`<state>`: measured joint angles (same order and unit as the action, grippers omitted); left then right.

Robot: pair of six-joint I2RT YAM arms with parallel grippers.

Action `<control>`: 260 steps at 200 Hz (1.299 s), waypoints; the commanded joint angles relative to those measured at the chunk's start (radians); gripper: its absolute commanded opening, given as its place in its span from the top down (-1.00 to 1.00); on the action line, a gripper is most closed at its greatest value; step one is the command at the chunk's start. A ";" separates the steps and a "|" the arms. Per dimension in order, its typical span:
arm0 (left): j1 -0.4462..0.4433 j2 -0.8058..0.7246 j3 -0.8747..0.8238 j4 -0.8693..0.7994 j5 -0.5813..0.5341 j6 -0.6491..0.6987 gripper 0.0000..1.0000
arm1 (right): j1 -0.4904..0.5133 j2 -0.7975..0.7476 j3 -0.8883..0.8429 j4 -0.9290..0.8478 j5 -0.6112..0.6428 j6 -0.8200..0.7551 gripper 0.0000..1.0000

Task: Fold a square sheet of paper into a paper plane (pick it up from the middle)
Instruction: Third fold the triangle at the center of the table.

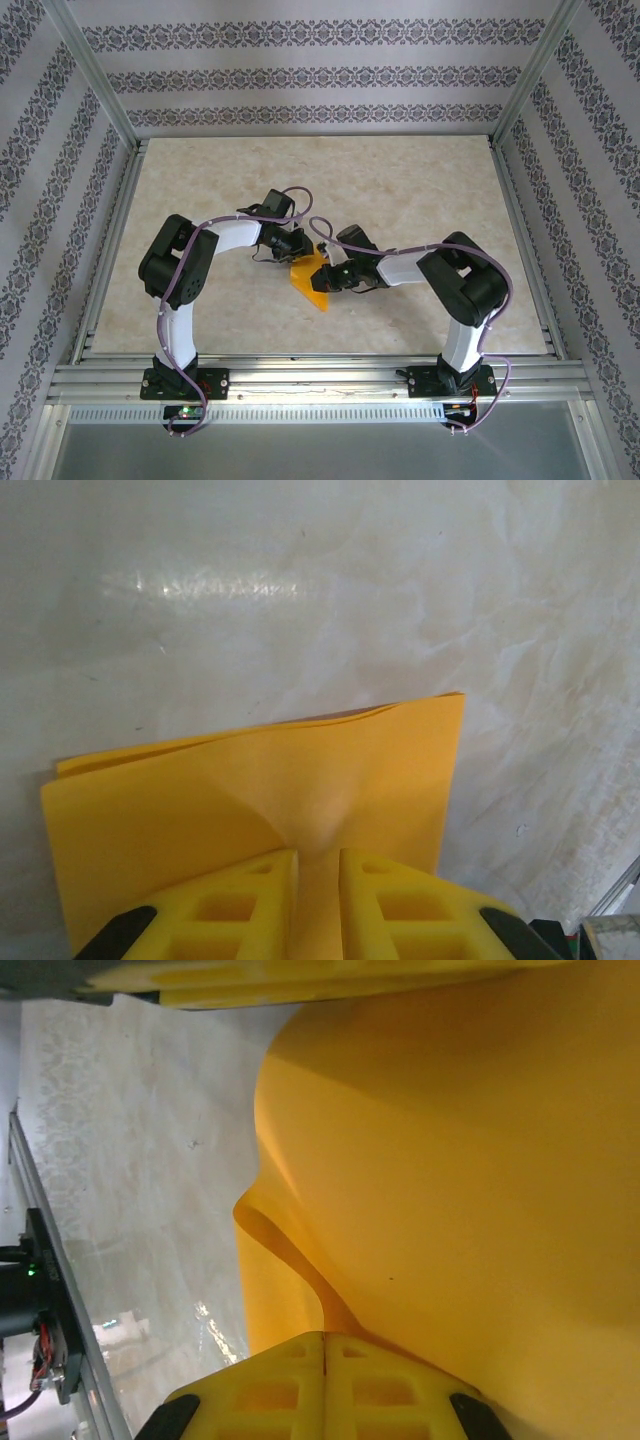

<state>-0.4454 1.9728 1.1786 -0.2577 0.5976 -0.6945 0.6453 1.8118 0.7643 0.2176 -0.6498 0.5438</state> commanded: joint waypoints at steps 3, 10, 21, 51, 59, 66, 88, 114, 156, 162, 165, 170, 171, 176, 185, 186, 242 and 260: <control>-0.009 0.009 0.011 -0.086 -0.051 0.021 0.63 | -0.003 -0.055 0.013 -0.066 0.056 -0.029 1.00; -0.009 0.008 0.010 -0.087 -0.053 0.023 0.63 | -0.003 -0.066 0.009 -0.063 0.048 -0.032 1.00; -0.009 0.009 0.012 -0.089 -0.055 0.023 0.63 | -0.007 -0.080 0.003 -0.064 0.047 -0.035 1.00; -0.009 0.009 0.015 -0.095 -0.056 0.026 0.63 | -0.019 -0.093 -0.018 -0.048 0.053 -0.034 1.00; -0.010 0.009 0.016 -0.097 -0.056 0.029 0.63 | -0.021 -0.088 -0.013 -0.064 0.068 -0.040 1.00; -0.009 0.008 0.015 -0.098 -0.057 0.029 0.63 | -0.023 -0.084 -0.009 -0.078 0.080 -0.049 1.00; -0.009 0.010 0.017 -0.100 -0.055 0.031 0.63 | -0.024 -0.080 0.005 -0.143 0.147 -0.080 1.00; -0.010 0.010 0.019 -0.103 -0.058 0.032 0.63 | -0.026 -0.069 0.038 -0.223 0.160 -0.128 1.00; -0.009 0.008 0.018 -0.103 -0.055 0.031 0.63 | -0.024 -0.077 0.046 -0.222 0.135 -0.138 1.00; -0.010 0.008 0.019 -0.102 -0.055 0.031 0.63 | -0.025 -0.077 0.046 -0.214 0.128 -0.133 1.00; -0.009 0.008 0.019 -0.101 -0.055 0.031 0.63 | -0.026 -0.077 0.047 -0.211 0.124 -0.131 1.00; -0.009 0.008 0.018 -0.100 -0.053 0.029 0.63 | -0.025 -0.078 0.046 -0.202 0.114 -0.128 1.00; -0.009 0.009 0.018 -0.100 -0.052 0.029 0.63 | -0.025 -0.078 0.046 -0.201 0.112 -0.126 1.00; -0.009 0.008 0.019 -0.100 -0.052 0.029 0.63 | -0.026 -0.078 0.045 -0.194 0.105 -0.122 1.00; -0.009 0.007 0.018 -0.101 -0.052 0.030 0.63 | -0.026 -0.077 0.046 -0.186 0.096 -0.115 1.00; -0.010 0.006 0.019 -0.101 -0.053 0.030 0.63 | -0.027 -0.077 0.047 -0.185 0.096 -0.115 1.00; -0.009 0.007 0.019 -0.103 -0.053 0.031 0.62 | -0.027 -0.049 0.051 -0.161 0.104 -0.111 1.00; -0.009 0.006 0.021 -0.103 -0.050 0.032 0.62 | -0.030 -0.038 0.052 -0.160 0.096 -0.113 1.00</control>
<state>-0.4454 1.9728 1.1915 -0.2890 0.5831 -0.6838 0.6300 1.7466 0.7921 0.0422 -0.5323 0.4381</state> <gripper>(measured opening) 0.188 0.044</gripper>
